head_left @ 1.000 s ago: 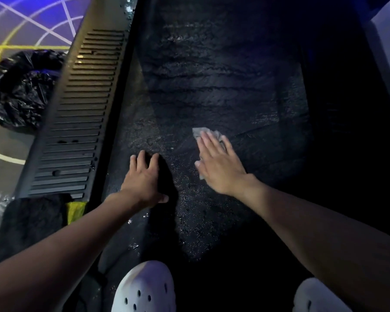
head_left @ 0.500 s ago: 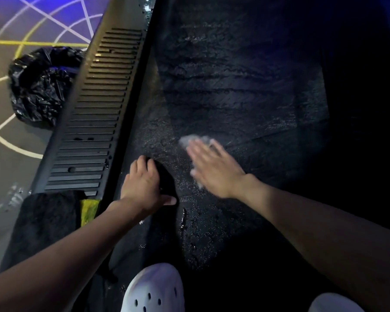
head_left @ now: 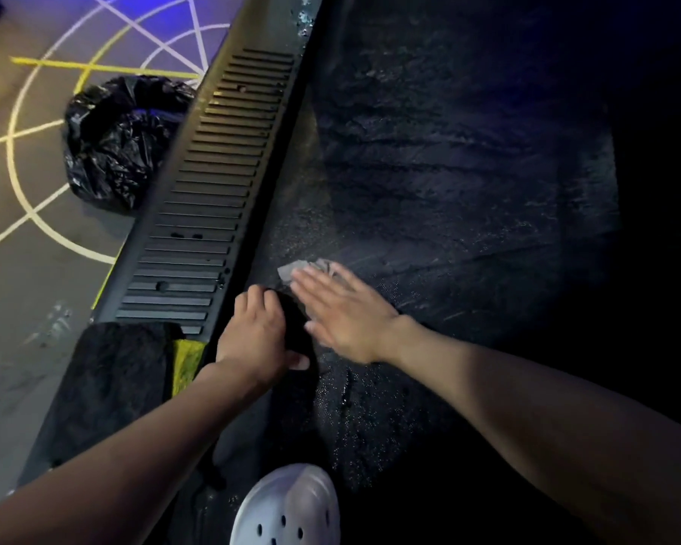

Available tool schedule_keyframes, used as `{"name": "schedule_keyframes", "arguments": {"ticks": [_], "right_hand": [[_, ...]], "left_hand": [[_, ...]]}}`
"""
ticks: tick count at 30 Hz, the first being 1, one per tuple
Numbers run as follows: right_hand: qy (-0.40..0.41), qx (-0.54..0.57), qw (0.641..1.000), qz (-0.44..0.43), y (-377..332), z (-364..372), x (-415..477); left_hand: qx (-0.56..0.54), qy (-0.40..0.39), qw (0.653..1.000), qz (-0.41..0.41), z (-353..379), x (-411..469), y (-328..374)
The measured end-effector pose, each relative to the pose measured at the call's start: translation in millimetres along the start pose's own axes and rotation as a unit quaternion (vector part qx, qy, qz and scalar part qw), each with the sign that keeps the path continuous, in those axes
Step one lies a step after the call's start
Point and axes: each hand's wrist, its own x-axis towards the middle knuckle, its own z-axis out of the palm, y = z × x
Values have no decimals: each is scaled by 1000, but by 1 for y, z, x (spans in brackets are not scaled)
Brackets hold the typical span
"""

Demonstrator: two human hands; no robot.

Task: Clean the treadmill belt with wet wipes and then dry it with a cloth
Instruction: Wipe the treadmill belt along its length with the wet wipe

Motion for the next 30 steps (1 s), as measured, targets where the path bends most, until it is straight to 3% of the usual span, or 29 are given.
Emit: {"name": "schedule_keyframes", "arguments": {"ticks": [3,4,7,8,11,12,16,19,23,27,30], "right_hand": [[31,31,983,180,-1,-10,13],[39,48,980,187,-11,-6,16],[-7,9,1000,-1,-27,-6,15],[-10,1,1000,-18,-18,-8,21],[28,43,987,151,-12,-10,37],[33,62,983,171,-20,-7,44],[9,19,999,32,-20,-4,51],[10,58,987,152,-18,-14,58],[-64,75,995,-2,-43,-23,58],[-89,97,991,39,-44,-36,55],[-115,38,991,52,-50,-36,55]], "left_hand": [[1,-6,1000,24,2,0,-5],[2,-14,999,28,2,0,-6],[-10,-114,993,39,3,-3,-9],[-15,-143,989,45,5,-6,-11],[-7,-147,987,57,12,-14,-14],[-8,-131,990,56,14,-16,-15],[-33,-71,997,26,16,-23,-16],[-11,-37,999,-4,16,-29,-13],[-25,2,1000,0,21,-36,-18],[-27,-19,999,-4,19,-34,-20],[-41,-12,999,4,18,-34,-22]]}}
